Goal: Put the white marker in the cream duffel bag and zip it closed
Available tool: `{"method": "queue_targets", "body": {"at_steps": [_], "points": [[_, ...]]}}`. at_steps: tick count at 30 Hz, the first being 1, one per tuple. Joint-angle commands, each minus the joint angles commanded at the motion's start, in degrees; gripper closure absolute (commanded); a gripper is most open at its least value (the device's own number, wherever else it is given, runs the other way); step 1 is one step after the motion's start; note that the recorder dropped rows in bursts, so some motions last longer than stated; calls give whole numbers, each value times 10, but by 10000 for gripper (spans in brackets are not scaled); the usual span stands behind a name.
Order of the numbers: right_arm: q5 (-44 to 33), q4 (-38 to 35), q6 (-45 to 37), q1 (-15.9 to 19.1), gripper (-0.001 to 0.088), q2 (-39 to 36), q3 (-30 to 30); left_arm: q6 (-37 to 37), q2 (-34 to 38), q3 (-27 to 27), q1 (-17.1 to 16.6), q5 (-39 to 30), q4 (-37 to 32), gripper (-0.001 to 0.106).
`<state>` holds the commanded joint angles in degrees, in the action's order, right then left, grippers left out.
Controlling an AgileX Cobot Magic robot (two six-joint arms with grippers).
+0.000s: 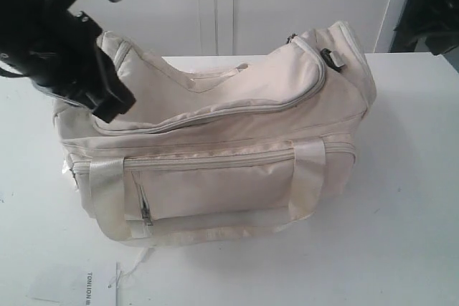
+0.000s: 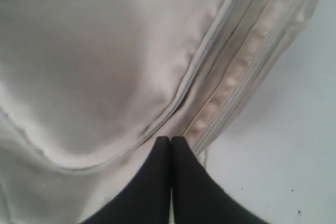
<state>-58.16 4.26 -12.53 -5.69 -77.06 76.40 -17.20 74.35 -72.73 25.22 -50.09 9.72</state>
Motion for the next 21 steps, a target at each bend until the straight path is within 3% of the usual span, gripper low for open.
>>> {"method": "queue_targets", "body": {"at_steps": [8,17,21], "points": [[37,-46,1,29,868,49,-52,50,-47,0,-90,-20,0,1053],[133,-73,26,29,868,138,-102,50,-122,3,-98,-5,-1,1053],[161,-73,26,29,868,193,-125,50,-162,30,-98,28,-1,1053]]}}
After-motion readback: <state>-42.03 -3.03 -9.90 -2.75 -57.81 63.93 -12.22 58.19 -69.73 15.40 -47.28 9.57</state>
